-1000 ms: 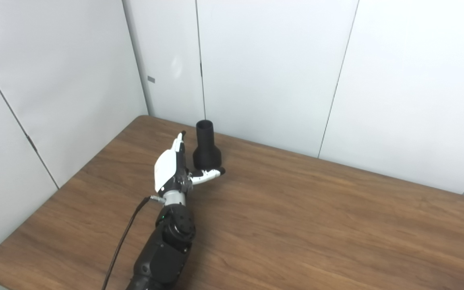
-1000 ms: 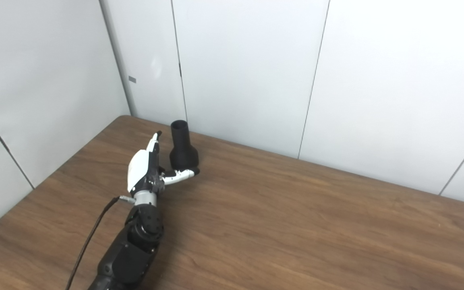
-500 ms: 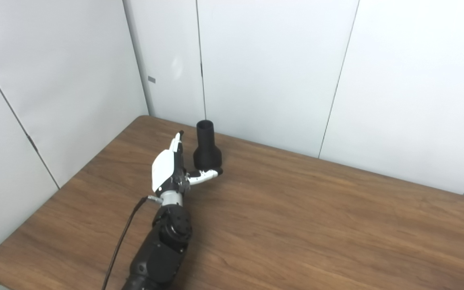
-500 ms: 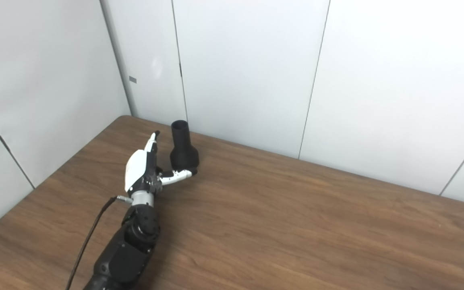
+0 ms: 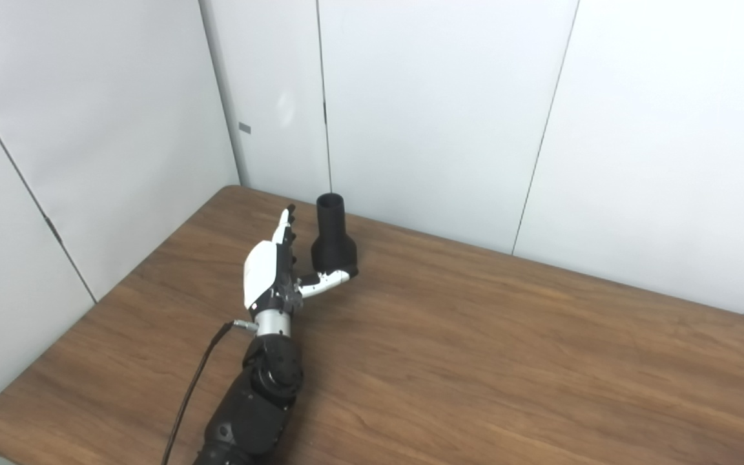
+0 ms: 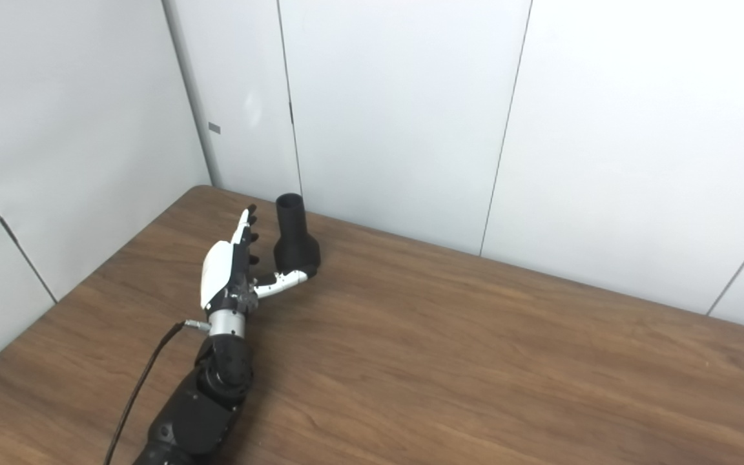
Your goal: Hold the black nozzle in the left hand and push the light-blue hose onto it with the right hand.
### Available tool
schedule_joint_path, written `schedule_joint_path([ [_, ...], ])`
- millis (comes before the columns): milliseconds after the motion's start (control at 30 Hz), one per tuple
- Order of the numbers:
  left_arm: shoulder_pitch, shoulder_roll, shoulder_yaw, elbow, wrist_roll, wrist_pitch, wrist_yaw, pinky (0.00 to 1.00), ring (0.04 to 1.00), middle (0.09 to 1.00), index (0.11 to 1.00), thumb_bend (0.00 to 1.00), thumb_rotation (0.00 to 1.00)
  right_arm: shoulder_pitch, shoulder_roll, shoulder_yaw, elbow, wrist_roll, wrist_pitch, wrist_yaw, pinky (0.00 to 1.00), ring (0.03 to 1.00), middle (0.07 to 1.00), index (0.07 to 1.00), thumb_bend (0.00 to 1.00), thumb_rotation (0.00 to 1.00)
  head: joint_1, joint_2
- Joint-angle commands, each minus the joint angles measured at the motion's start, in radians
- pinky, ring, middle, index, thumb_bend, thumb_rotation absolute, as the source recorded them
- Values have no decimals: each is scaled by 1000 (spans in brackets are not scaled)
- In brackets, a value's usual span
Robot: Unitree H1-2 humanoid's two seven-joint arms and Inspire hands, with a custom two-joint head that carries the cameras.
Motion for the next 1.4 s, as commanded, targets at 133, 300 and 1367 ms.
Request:
schedule_joint_path([
  [133, -32, 21, 3, 29, 2, -169, 67, 726, 876, 948, 1000, 1000, 318, -8, -21, -8, -16, 0, -25, 4, 360, 475, 514, 488, 735, 601, 0, 1],
  [300, -38, 24, 3, 48, 12, -167, 65, 709, 847, 923, 991, 1000, 349, -9, -21, -7, -16, -10, -17, 1, 354, 471, 509, 482, 767, 618, -3, -1],
  [1367, -154, 167, -181, 86, 17, 405, -430, 539, 750, 893, 935, 1000, 294, -4, -13, -2, -34, -18, -3, -2, 324, 438, 479, 458, 904, 645, -18, 2],
])
